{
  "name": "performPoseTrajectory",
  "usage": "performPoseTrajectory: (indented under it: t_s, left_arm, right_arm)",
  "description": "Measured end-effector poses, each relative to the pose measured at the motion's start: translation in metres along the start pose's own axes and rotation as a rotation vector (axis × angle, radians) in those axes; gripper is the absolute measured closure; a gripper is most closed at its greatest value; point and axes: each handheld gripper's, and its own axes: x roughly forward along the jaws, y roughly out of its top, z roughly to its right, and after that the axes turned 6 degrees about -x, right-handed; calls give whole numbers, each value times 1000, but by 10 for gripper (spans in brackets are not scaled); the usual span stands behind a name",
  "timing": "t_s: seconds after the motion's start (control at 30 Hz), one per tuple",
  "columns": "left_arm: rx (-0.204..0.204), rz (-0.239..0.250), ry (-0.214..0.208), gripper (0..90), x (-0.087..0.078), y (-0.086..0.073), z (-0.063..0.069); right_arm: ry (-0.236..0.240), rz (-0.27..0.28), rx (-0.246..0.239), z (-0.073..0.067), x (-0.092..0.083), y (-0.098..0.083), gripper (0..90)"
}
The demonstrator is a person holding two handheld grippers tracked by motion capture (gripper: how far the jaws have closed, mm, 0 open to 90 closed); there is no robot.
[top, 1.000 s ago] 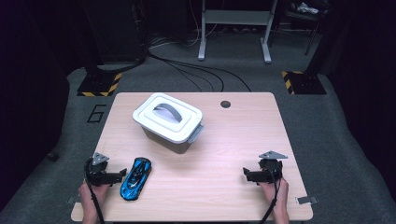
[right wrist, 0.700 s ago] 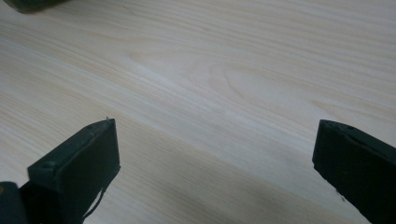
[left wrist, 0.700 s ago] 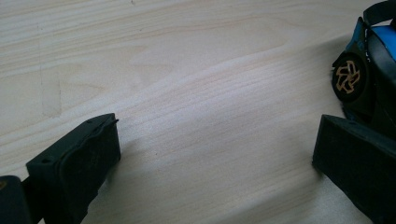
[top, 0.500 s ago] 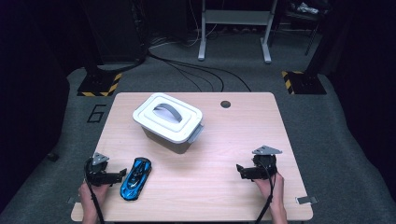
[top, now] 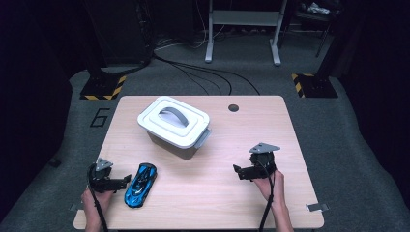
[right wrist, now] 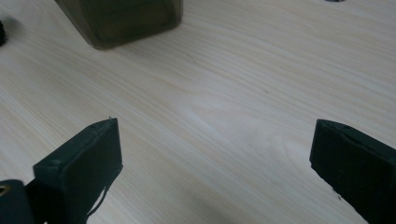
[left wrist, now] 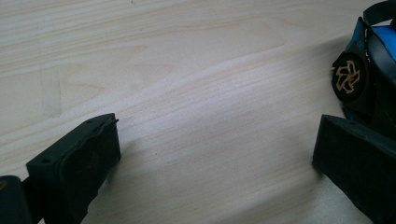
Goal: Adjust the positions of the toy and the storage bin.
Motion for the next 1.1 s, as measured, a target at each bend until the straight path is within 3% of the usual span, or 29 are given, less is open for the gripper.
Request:
performPoseTrajectory:
  t_s: [0.2,0.5,0.83,1.1]
  left_arm:
    - [3,-4,1,6,0,0,0]
    - [1,-6,-2,7,0,0,0]
    - [2,-14,-7,9,-1,1,0]
    - [5,-19,-6,9,-2,1,0]
  right_arm:
    - [4,10,-34,-5,4,16,23]
    - [54,14,-80,-12,17,52,33]
    - [89,23,-99,-11,35,88,50]
    - [106,38,-118,-6,53,119,130]
